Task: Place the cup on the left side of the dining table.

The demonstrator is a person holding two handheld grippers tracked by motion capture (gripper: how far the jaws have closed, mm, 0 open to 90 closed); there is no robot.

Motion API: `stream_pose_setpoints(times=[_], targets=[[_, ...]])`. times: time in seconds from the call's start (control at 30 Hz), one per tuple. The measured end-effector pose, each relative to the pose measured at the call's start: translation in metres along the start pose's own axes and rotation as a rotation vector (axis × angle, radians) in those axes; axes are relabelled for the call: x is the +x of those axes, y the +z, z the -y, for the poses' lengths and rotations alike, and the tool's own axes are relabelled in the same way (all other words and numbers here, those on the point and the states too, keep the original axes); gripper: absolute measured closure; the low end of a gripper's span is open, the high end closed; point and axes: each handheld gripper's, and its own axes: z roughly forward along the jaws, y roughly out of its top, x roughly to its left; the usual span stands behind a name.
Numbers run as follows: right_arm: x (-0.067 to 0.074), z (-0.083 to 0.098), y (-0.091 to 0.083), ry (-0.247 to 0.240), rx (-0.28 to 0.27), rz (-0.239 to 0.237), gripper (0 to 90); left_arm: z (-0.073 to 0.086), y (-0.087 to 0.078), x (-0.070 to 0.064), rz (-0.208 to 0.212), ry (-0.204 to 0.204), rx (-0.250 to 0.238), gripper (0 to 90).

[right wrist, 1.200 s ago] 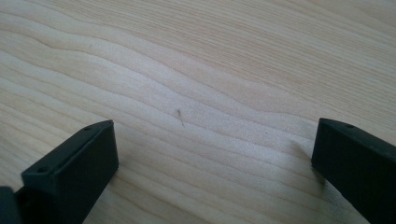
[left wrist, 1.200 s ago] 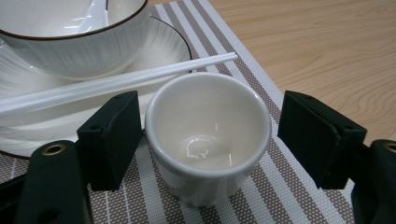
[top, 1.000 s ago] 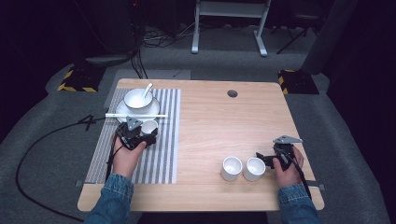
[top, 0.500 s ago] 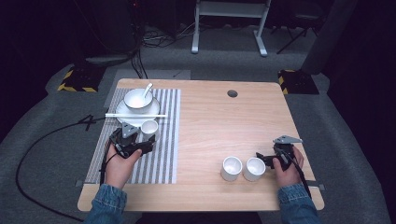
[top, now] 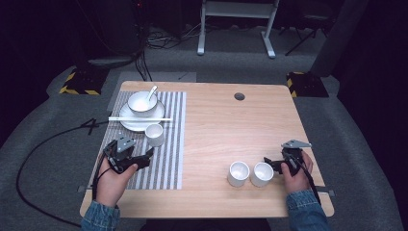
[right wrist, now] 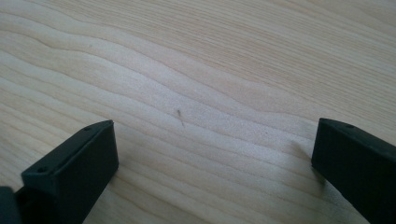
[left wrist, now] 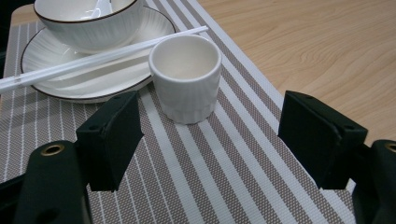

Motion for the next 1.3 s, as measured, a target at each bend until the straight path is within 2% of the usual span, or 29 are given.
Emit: stream_pose_setpoints(times=[0.2,0.47,0.6,0.63,0.7,0.97,1.13,1.3], targets=[[0.0,0.0,0.0,0.0,0.0,0.0,0.3,0.007,-0.009,-0.001,0.024,0.015,0.012,21.8],[0.0,0.0,0.0,0.0,0.0,0.0,0.3,0.02,-0.016,-0.002,0.05,0.034,0.058,20.8],[0.0,0.0,0.0,0.0,0.0,0.0,0.3,0.027,-0.016,-0.005,0.064,0.032,0.073,19.8],[0.0,0.0,0.0,0.0,0.0,0.0,0.3,0.031,-0.016,-0.005,0.066,0.045,0.088,19.6],[0.0,0.0,0.0,0.0,0.0,0.0,0.3,0.036,-0.016,-0.006,0.066,0.046,0.098,19.3],[0.0,0.0,0.0,0.0,-0.001,0.001,0.3,0.051,-0.018,-0.005,0.066,0.044,0.119,19.1],[0.0,0.0,0.0,0.0,0.0,0.0,0.3,0.062,-0.017,-0.003,0.074,0.061,0.156,19.2],[0.0,0.0,0.0,0.0,0.0,0.0,0.3,0.07,-0.015,-0.003,0.088,0.067,0.163,19.1]])
